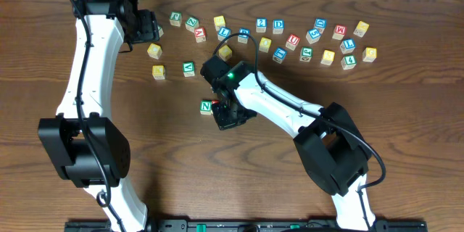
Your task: Spell out NEURIPS
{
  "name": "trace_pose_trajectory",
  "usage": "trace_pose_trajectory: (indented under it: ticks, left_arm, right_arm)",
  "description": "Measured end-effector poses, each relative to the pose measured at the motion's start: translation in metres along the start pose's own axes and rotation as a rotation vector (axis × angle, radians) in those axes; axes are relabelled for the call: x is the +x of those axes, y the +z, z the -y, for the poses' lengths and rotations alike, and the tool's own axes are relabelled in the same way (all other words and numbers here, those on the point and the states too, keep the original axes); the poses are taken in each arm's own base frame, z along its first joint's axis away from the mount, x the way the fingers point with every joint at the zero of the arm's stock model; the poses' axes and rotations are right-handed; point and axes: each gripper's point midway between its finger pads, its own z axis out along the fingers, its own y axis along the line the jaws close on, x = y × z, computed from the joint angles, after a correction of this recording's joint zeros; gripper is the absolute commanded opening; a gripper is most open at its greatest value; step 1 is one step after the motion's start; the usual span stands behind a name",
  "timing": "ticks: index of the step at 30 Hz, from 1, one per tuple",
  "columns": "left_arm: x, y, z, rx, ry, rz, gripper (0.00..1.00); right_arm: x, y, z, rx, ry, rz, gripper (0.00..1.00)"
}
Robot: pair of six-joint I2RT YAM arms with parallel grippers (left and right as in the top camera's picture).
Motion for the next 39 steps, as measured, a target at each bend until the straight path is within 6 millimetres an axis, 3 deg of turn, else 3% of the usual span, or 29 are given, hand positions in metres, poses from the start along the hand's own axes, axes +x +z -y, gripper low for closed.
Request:
trace_pose_trajectory:
  ticks: [27, 39]
  left_arm:
    - [0.000, 0.000, 0.000, 0.000, 0.000, 0.000, 0.75]
    - [0.000, 0.000, 0.000, 0.000, 0.000, 0.000, 0.75]
  right_arm:
    - [-0.016, 0.000, -0.002, -0.005, -0.010, 0.066, 0.01]
    - [-0.009, -0.014, 0.013, 0.011, 0.024, 0.041, 0.01]
